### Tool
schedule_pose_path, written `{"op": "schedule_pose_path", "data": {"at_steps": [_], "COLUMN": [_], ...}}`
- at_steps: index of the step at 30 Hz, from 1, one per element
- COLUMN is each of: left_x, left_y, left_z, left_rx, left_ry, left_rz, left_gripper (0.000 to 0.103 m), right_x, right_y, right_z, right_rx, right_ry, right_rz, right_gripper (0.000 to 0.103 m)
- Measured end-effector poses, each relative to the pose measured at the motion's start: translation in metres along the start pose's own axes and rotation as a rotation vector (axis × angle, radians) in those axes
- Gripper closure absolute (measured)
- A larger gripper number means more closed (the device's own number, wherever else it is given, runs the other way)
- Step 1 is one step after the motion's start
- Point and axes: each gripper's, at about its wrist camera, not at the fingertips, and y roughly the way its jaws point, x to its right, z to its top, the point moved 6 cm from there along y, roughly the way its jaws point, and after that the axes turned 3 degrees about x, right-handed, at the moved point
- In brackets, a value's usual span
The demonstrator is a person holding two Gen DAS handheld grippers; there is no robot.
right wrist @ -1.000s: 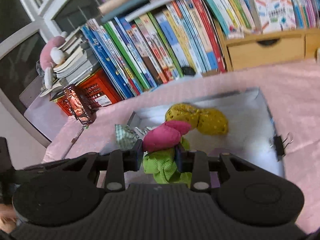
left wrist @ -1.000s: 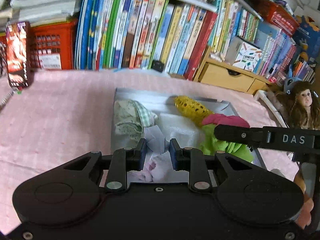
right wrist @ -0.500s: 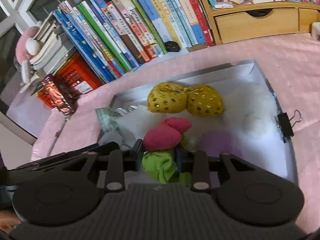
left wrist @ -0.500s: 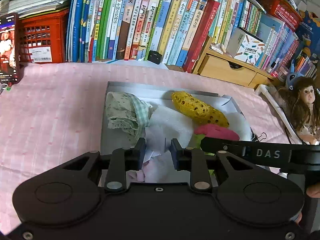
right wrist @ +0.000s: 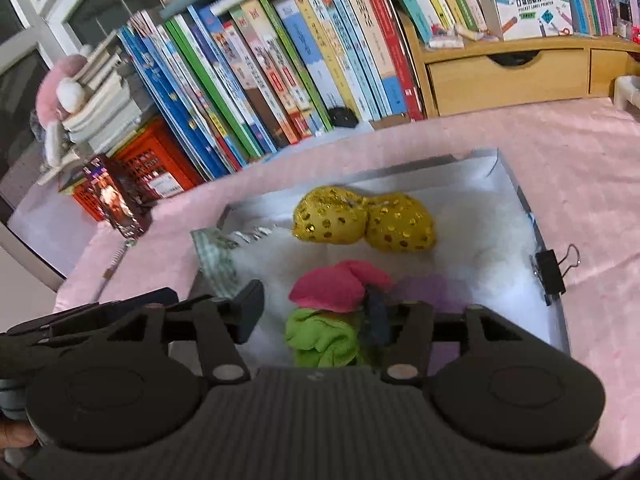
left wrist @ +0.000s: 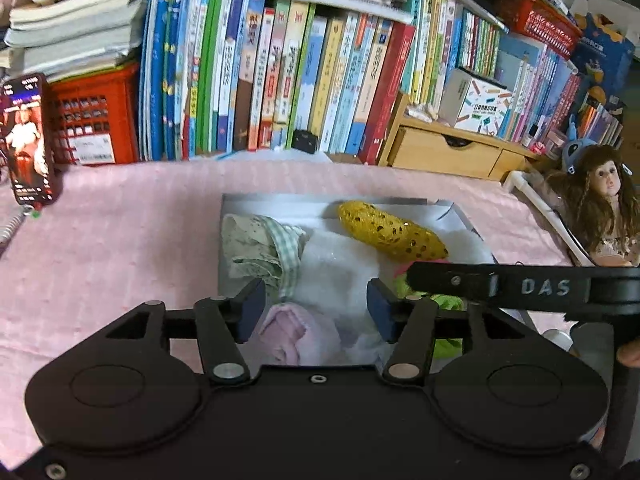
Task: Organize books
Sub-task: 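Open the left tool to drop the tissue in the box while the right tool releases the scrunchie, then withdraw both tools from the box and move the left tool to the navy floral cloth, then close the left tool on the navy floral cloth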
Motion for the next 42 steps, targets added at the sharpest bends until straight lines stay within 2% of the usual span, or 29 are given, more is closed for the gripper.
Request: {"op": "schedule_pose_path", "data": {"at_steps": [8, 14, 21, 25, 36, 42], "left_x": [0.001, -0.005, -0.015, -0.019, -0.022, -0.028], "left_y": [-0.037, -0.072, -0.109, -0.123, -0.131, -0.117], "left_z": [-0.016, -0.039, -0.076, -0.099, -0.150, -0.166], "left_rx": [0.080, 0.123, 0.165, 0.191, 0.205, 0.169], "left_ry": [0.069, 0.059, 0.037, 0.038, 0.064, 0.061], "left_rz": [0.035, 0.018, 0.014, 0.039, 0.092, 0.122], "left_gripper": [0.036, 0.029, 0.026, 0.024, 0.018, 0.019], "right_x": [-0.010, -0.024, -0.035, -0.040, -0.047, -0.050], "right_y": [-0.036, -0.067, -0.100, -0.117, -0.130, -0.119], "right_z": [-0.005, -0.021, -0.058, -0.085, -0.151, -0.170], "right_rx": [0.093, 0.180, 0.250, 0.308, 0.375, 0.350], "right_ry": [-0.060, -0.144, -0.186, -0.216, -0.255, -0.273], "right_rz": [0.041, 0.060, 0.091, 0.094, 0.051, 0.036], "right_gripper": [0.022, 0.017, 0.014, 0.012, 0.008, 0.008]}}
